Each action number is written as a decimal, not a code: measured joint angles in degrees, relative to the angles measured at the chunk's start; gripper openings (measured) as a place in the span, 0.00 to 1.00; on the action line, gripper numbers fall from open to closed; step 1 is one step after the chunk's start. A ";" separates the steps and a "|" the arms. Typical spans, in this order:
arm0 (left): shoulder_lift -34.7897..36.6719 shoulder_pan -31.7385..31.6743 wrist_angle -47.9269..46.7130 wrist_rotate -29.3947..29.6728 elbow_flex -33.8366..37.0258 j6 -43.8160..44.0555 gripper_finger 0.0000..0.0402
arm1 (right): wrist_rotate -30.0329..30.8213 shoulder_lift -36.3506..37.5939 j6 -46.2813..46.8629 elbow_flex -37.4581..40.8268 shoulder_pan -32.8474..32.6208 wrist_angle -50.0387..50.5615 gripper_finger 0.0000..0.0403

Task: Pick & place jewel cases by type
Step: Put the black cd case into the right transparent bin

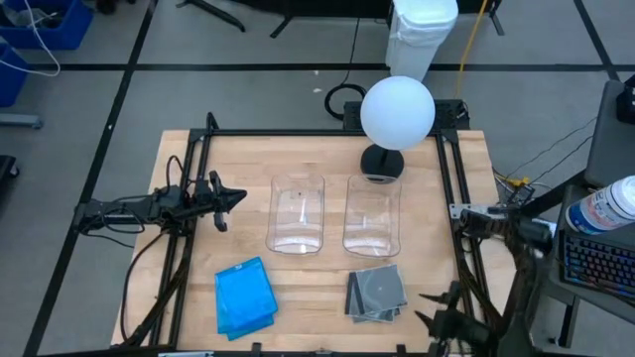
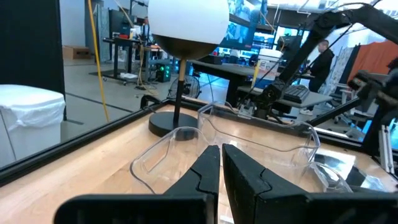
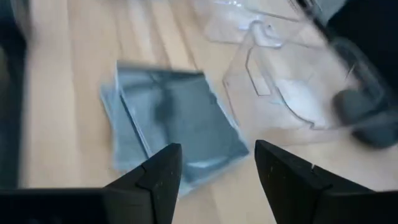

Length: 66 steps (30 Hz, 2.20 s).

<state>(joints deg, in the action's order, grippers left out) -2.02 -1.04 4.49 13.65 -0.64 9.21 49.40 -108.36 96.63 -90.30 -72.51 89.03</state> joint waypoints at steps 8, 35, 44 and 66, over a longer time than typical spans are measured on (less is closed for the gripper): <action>0.00 0.02 0.23 2.77 0.00 -0.40 0.06 | -16.30 13.84 13.82 20.22 3.09 -23.60 0.44; -0.23 0.00 -0.07 2.97 0.00 -0.42 0.06 | -15.40 32.87 17.35 65.55 8.59 -91.75 0.60; -0.22 0.01 -0.04 2.97 0.00 -0.42 0.06 | -14.51 29.64 18.00 66.89 9.06 -95.07 0.60; -0.22 0.00 -0.02 2.99 0.00 -0.42 0.06 | -13.72 26.71 12.18 67.75 11.43 -102.69 0.60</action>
<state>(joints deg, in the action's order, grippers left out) -2.24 -1.04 4.47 16.64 -0.64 8.80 35.68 -81.65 108.81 -22.55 -61.08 -13.66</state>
